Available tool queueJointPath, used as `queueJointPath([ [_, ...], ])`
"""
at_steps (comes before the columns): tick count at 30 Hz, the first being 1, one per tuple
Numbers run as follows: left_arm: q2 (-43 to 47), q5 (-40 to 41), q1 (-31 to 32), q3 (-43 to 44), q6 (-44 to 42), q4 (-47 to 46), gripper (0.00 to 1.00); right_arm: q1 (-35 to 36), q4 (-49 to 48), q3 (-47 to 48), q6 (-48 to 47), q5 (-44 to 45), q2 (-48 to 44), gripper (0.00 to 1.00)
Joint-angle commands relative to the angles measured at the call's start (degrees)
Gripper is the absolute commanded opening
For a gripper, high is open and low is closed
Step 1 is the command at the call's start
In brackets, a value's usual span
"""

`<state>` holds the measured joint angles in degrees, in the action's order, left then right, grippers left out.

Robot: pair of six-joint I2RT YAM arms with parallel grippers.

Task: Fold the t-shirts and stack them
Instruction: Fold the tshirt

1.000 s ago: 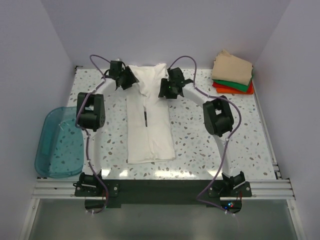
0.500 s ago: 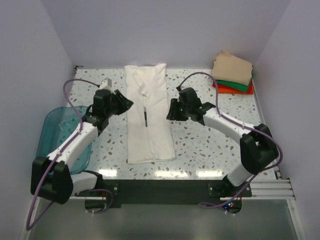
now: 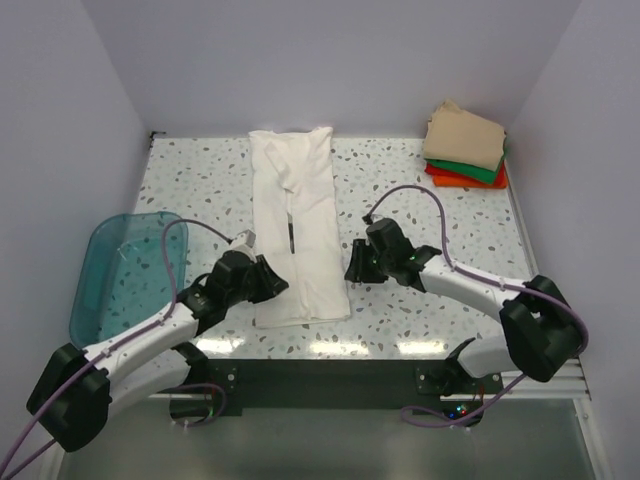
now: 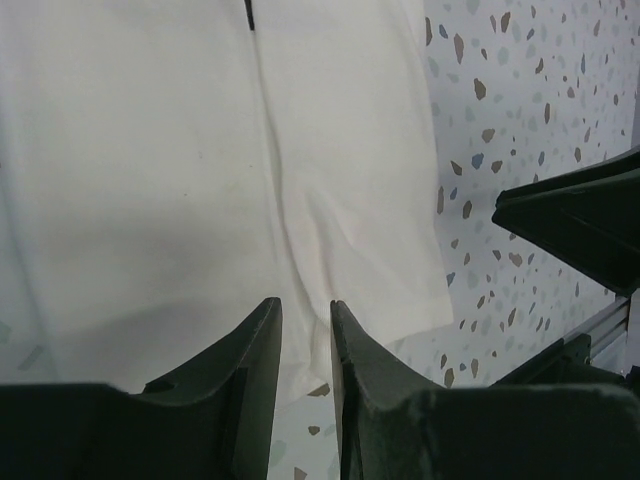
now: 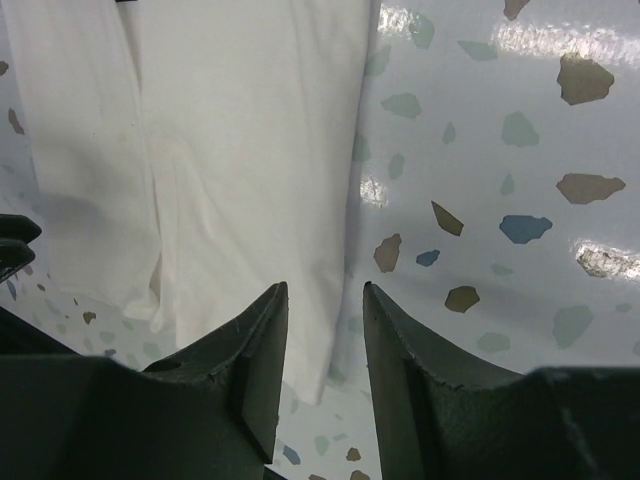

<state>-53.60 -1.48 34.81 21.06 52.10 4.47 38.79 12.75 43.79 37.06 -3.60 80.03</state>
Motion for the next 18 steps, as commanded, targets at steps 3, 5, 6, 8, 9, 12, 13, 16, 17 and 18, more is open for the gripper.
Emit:
queueJointPath([
  [3, -2.3, 1.3, 4.4, -0.5, 3.3, -8.0, 0.31, 0.4, -3.9, -3.1, 1.9, 1.9, -2.6, 0.39],
  [5, -3.7, 1.3, 6.2, -0.8, 4.0, -9.4, 0.30, 0.4, -4.0, -4.2, 1.9, 2.2, -2.9, 0.39],
  [6, -4.1, 1.3, 6.8, -1.2, 4.6, -10.1, 0.30, 0.4, -4.1, -4.7, 2.1, 2.1, -3.3, 0.39],
  [8, -6.2, 2.9, 8.7, -1.3, 5.1, -11.0, 0.30, 0.4, -4.4, -5.7, 2.1, 1.8, -3.5, 0.39],
  [9, -6.9, 3.5, 9.4, -1.4, 5.5, -11.2, 0.30, 0.5, -4.6, -6.1, 2.2, 1.8, -3.9, 0.39],
  [12, -9.8, 4.1, 11.7, -1.6, 6.5, -12.4, 0.29, 0.8, -4.6, -7.3, 2.5, 1.7, -4.9, 0.38],
  [13, -10.4, 4.6, 12.3, -1.6, 7.0, -12.4, 0.29, 1.2, -4.5, -7.8, 2.6, 2.1, -5.8, 0.38],
  [16, -11.3, 5.5, 14.9, -2.5, 8.4, -13.6, 0.29, 2.6, -4.0, -8.5, 3.0, 2.4, -6.6, 0.38],
  [17, -11.5, 5.7, 15.3, -3.1, 8.7, -13.9, 0.29, 3.3, -3.9, -8.5, 3.1, 2.8, -6.6, 0.38],
  [18, -11.6, 5.9, 15.6, -3.5, 9.2, -14.1, 0.29, 4.6, -3.7, -8.4, 3.3, 3.2, -6.7, 0.38],
])
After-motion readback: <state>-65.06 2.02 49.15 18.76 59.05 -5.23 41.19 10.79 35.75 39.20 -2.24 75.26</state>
